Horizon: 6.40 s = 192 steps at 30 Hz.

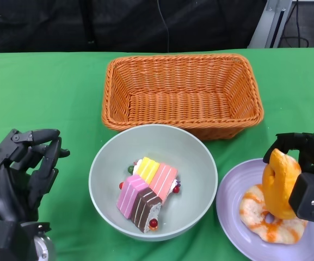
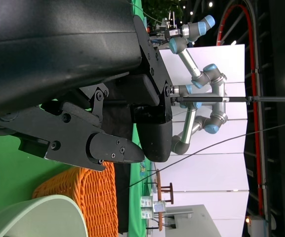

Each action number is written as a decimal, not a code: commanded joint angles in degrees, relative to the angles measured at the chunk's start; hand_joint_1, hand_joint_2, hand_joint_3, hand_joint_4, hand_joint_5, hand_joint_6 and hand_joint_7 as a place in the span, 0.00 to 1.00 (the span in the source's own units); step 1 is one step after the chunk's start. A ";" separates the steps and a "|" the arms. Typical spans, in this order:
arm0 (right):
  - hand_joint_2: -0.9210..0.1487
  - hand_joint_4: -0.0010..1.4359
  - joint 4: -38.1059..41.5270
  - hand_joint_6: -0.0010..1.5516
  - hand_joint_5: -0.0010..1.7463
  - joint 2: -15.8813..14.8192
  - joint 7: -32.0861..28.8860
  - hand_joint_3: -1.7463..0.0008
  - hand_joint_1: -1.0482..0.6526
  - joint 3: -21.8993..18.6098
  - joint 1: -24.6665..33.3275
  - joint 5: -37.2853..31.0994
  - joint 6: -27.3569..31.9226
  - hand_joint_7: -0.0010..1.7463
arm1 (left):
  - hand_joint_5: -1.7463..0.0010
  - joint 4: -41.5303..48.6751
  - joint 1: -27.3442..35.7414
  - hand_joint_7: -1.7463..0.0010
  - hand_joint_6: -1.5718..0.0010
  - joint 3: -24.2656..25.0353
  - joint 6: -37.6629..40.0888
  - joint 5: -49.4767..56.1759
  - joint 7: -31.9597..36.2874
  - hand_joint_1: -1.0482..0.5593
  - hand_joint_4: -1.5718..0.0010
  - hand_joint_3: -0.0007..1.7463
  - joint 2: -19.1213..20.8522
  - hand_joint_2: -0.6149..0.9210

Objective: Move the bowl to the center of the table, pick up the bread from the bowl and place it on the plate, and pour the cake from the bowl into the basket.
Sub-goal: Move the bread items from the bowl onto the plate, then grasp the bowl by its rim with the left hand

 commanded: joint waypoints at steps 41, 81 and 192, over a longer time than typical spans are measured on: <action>0.02 0.52 8.50 0.46 0.02 -1.88 4.41 1.00 0.36 -0.34 -0.55 7.04 -17.32 0.01 | 0.27 -0.08 0.66 0.51 0.40 0.03 0.25 0.38 0.42 0.52 0.47 0.12 0.97 1.00; 0.00 0.53 0.85 0.46 0.01 1.50 6.73 0.94 0.24 -6.75 1.05 16.22 -21.52 0.00 | 0.27 1.74 0.02 0.51 0.40 0.03 -0.41 -0.65 -1.43 0.52 0.47 0.12 1.31 1.00; 0.24 0.54 -9.39 0.47 0.89 26.01 18.15 0.52 0.55 -24.28 8.48 52.30 2.39 0.67 | 0.94 -13.69 4.25 0.98 0.44 4.17 -32.76 64.89 22.77 0.45 0.44 0.02 24.99 1.00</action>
